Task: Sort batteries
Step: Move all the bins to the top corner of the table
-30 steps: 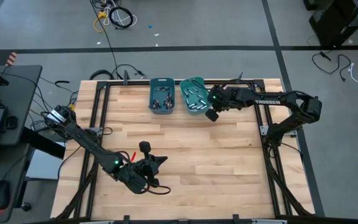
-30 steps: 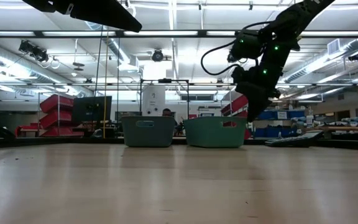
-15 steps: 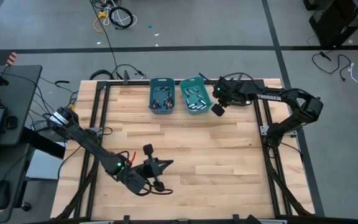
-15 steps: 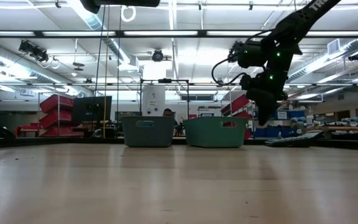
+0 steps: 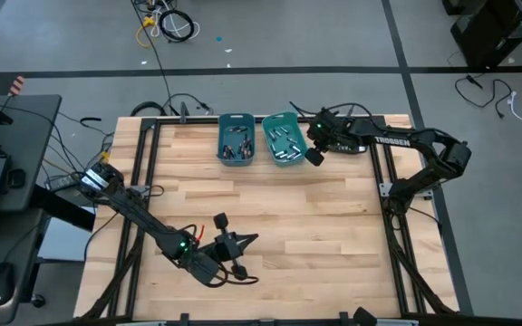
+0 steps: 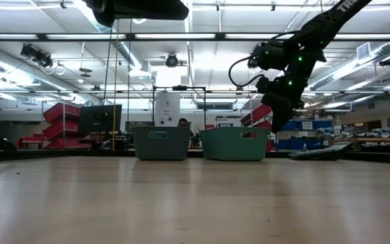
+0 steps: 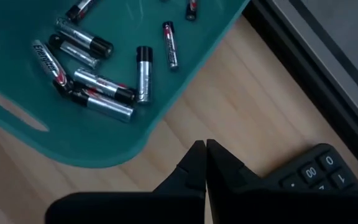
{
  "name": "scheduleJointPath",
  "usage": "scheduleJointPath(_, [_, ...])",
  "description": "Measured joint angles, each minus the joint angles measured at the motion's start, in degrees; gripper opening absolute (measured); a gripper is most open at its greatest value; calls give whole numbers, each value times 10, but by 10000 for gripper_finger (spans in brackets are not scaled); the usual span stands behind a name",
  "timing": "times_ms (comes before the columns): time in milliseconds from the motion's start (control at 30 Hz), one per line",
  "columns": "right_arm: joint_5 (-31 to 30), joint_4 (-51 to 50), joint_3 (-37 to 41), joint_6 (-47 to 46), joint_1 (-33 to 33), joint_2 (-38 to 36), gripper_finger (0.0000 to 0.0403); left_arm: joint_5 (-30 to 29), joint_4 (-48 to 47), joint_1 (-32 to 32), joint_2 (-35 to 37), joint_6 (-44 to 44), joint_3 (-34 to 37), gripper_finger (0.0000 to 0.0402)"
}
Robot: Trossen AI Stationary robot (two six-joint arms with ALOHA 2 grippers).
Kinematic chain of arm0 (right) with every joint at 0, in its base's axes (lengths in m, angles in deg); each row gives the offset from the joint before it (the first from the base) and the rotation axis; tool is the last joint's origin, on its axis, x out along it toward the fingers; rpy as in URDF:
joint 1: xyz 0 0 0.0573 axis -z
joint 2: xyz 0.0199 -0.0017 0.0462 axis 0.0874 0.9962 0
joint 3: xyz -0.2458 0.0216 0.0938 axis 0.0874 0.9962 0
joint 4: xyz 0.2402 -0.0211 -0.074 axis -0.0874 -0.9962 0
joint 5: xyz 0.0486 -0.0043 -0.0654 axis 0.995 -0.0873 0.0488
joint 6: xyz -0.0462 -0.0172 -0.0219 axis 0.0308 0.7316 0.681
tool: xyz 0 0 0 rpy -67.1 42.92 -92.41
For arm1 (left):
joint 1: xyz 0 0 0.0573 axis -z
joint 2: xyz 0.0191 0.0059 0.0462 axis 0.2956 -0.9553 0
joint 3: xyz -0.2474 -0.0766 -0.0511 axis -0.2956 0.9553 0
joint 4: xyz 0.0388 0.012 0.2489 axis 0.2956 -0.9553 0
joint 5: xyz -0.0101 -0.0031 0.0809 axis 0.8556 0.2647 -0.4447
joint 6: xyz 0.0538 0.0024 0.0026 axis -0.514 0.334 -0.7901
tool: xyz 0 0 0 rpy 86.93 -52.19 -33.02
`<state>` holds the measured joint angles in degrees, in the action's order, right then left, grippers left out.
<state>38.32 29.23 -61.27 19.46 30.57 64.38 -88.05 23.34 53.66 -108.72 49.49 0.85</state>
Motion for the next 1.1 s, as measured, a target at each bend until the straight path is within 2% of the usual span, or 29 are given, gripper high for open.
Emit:
scheduleJointPath(533, [13,-35,0,-16,23,0,0,-1,0,-16,0,-13,0,0])
scheduleJointPath(767, [13,-8,0,-23,22,0,0,-1,6,-16,0,-13,0,0])
scheduleJointPath(933, [43,-3,0,-22,11,0,0,-1,10,-16,0,-13,0,0])
scheduleJointPath(1100, [45,-3,0,-25,-10,0,0,-1,10,-16,0,-13,0,0])
